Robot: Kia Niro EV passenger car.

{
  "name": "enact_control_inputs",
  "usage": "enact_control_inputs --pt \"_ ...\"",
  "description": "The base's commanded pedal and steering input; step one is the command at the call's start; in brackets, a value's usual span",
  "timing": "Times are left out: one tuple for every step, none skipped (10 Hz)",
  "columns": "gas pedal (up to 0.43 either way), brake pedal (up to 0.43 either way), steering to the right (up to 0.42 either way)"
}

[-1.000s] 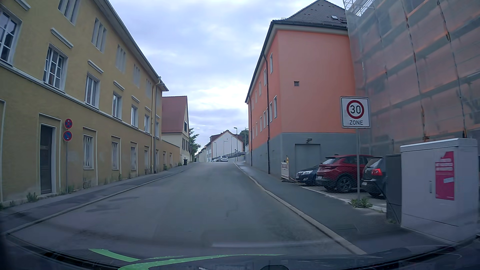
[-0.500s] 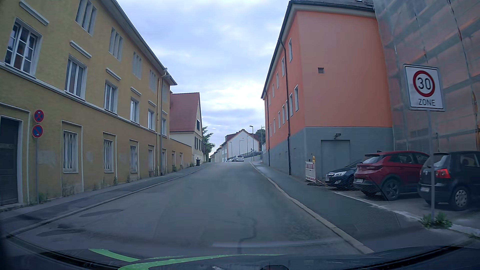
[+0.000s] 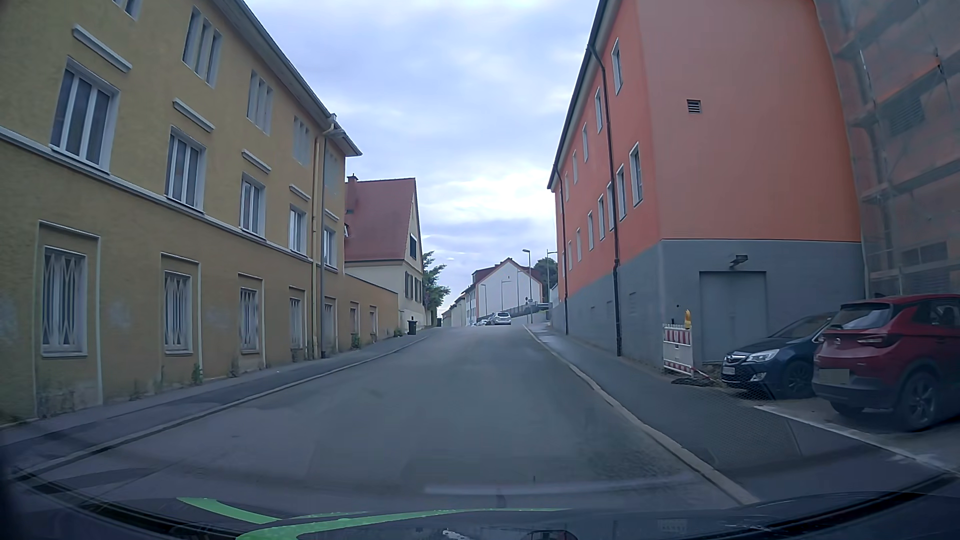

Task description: Follow the waypoints while adhering to traffic rules and regulations

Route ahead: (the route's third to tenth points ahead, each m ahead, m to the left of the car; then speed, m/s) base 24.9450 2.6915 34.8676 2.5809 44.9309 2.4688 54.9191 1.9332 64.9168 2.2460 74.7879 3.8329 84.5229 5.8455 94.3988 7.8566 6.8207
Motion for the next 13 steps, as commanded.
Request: enact_control_inputs --pt "0.228 0.000 -0.010" --pt "0.228 0.000 -0.008" --pt "0.209 0.000 -0.004" --pt "0.209 0.000 -0.003" --pt "0.209 0.000 -0.003" --pt "0.209 0.000 -0.003" --pt "0.209 0.000 -0.003" --pt "0.209 0.000 -0.003" --pt "0.209 0.000 -0.003" --pt "0.177 0.000 -0.002" --pt "0.177 0.000 -0.002" --pt "0.177 0.000 -0.002" --pt "0.177 0.000 -0.002"
